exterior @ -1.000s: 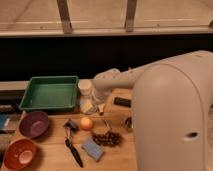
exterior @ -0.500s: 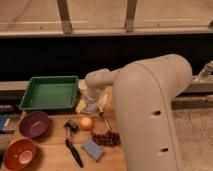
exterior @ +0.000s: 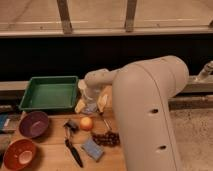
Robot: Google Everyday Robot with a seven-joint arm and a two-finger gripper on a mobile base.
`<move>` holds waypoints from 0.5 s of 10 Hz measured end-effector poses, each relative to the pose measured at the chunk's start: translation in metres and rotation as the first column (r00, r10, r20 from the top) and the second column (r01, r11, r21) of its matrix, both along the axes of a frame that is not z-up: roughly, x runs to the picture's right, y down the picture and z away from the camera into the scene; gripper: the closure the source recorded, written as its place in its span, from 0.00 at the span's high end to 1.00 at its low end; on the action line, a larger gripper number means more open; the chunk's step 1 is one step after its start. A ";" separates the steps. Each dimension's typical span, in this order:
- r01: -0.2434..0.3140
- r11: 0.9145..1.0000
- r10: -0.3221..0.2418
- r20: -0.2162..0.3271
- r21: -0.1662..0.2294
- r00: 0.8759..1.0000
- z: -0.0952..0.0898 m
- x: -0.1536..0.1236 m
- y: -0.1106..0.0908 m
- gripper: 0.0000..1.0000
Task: Wipe tray with towel
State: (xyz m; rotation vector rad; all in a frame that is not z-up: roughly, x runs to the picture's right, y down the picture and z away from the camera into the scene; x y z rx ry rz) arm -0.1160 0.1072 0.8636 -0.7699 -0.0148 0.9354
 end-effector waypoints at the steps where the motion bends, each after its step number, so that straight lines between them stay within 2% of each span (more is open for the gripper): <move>1: -0.003 1.000 0.003 0.003 -0.008 1.000 0.003 -0.001 0.001 0.78; 5: 0.009 0.999 -0.008 0.036 -0.041 0.999 0.018 -0.013 0.009 0.78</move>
